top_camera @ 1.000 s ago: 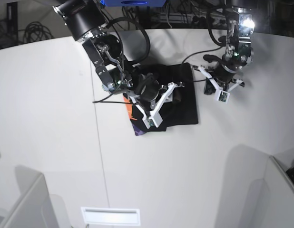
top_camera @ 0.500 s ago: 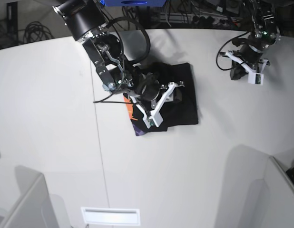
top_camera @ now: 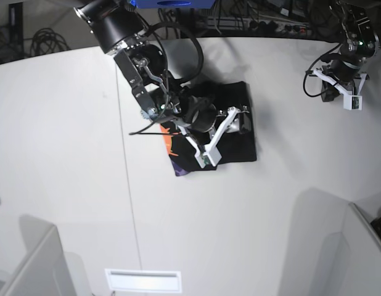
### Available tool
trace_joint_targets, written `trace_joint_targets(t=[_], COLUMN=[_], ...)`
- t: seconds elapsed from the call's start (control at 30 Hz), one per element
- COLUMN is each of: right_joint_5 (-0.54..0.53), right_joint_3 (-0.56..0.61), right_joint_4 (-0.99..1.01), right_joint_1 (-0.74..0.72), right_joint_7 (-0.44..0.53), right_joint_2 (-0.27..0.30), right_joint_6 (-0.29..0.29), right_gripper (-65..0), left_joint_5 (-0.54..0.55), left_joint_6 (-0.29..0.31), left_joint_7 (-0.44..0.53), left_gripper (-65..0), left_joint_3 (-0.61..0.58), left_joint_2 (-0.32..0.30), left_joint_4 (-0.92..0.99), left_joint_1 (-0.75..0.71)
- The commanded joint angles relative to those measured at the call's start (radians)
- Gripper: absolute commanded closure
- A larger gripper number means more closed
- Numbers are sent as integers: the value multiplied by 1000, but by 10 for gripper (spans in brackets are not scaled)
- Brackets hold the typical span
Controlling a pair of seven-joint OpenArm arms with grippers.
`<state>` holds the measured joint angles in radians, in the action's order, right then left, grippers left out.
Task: Fold the T-shirt properly
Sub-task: 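Press the folded bundle flat with the right gripper, lift the left gripper away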
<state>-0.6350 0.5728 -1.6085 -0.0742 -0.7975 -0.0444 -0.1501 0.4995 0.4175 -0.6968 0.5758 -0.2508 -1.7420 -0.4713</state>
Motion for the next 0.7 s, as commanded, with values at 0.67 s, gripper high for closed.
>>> trace_joint_targets(t=[0.67], right_joint_5=[-12], right_joint_3=[281], right_joint_4=[-71], right_joint_1=[-149], right_joint_7=[13], right_joint_2=[15], right_joint_6=[5], right_gripper=[-368], left_joint_5=[11], left_joint_6=[4], left_joint_7=[19], left_gripper=[0], left_joint_3=[6], left_joint_2=[-9], left_joint_4=[-17], left_joint_1=[-4])
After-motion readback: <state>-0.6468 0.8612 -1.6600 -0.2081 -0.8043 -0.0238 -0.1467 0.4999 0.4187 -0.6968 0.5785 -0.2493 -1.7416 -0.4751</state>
